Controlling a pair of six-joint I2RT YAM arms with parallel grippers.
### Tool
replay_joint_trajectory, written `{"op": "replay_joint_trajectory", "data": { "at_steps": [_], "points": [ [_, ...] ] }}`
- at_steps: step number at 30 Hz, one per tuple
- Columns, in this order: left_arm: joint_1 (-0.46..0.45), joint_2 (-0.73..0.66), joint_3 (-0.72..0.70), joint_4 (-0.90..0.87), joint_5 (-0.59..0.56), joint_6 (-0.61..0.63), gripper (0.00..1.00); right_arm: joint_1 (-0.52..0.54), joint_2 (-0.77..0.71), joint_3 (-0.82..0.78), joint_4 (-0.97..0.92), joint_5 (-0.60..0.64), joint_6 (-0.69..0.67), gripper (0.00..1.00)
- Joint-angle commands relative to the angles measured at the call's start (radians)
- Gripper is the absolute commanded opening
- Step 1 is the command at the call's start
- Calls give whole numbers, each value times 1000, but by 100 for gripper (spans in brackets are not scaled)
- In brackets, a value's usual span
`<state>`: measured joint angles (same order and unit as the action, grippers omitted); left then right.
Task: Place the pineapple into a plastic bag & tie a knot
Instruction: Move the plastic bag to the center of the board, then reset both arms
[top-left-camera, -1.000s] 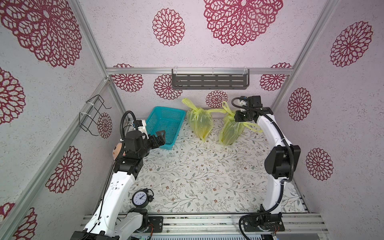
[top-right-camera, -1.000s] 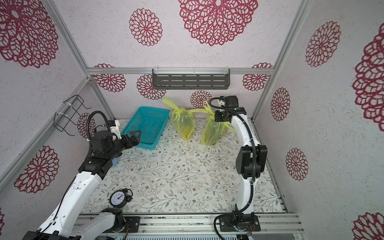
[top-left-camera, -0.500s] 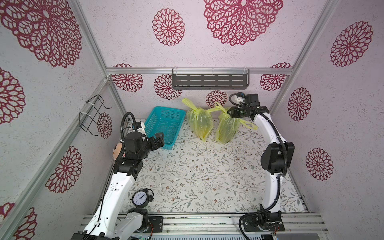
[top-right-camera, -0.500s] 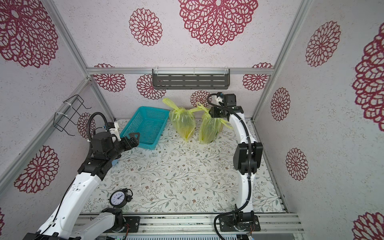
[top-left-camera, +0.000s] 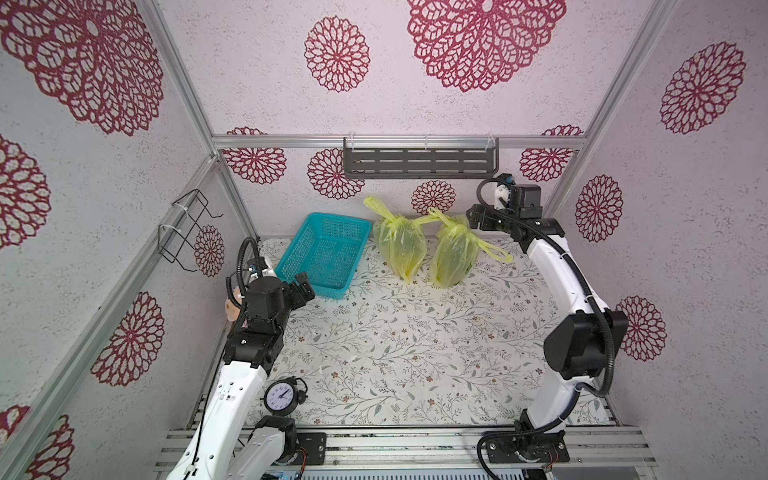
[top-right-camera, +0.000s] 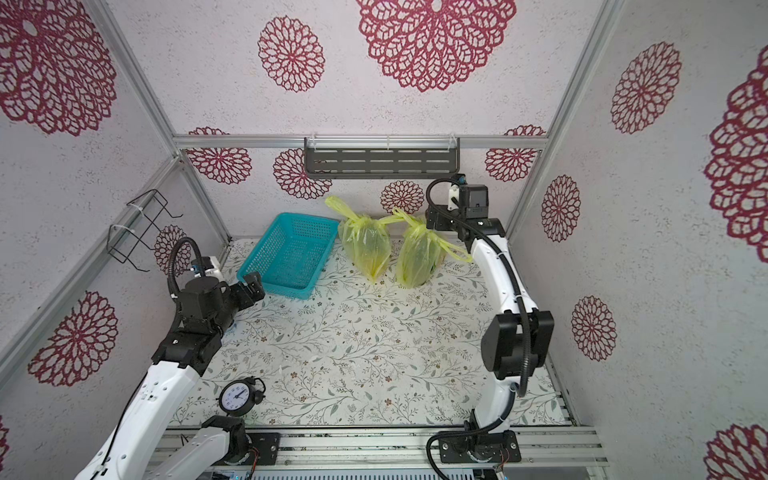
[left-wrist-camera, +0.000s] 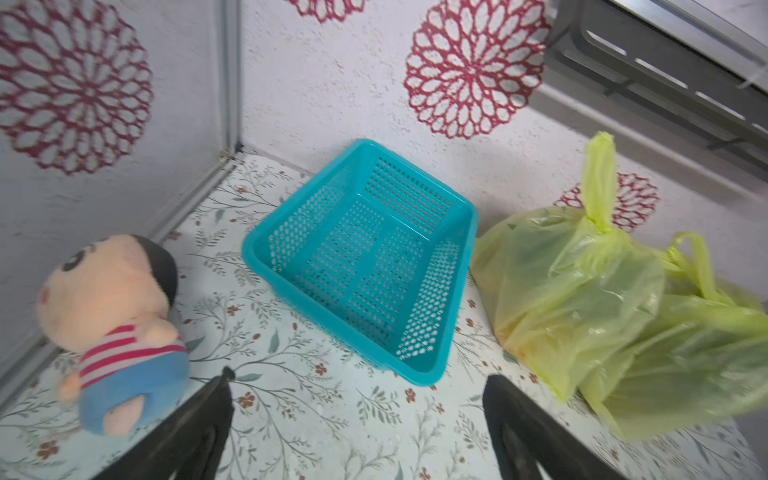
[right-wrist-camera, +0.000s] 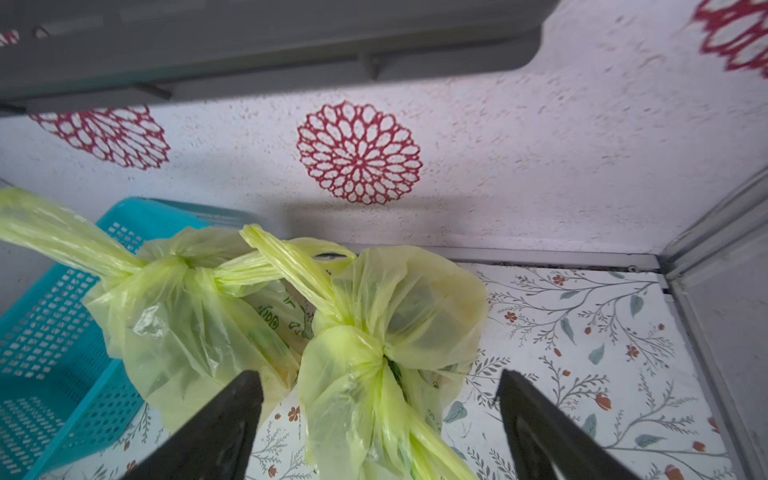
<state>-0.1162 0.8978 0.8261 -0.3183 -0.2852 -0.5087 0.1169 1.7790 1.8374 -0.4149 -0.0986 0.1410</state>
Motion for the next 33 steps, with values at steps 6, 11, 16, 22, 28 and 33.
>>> {"op": "replay_joint_trajectory", "data": {
  "at_steps": [6,11,16,22,28,33],
  "points": [
    [13,-144,-274,202,-434,49,97,-16,-422,-577,371,489,130,99],
    [19,-180,-438,410,-465,131,97,-28,-680,-1067,631,689,177,99],
    [36,-91,-526,646,-339,296,97,-32,-785,-1403,830,678,72,99],
    [93,95,-556,815,-156,355,97,-33,-709,-1552,1049,625,-18,99],
    [119,244,-557,969,13,419,97,-33,-546,-1614,1329,498,-103,99],
    [173,337,-524,1040,107,433,97,-45,-414,-1610,1506,407,-140,99]
  ]
}}
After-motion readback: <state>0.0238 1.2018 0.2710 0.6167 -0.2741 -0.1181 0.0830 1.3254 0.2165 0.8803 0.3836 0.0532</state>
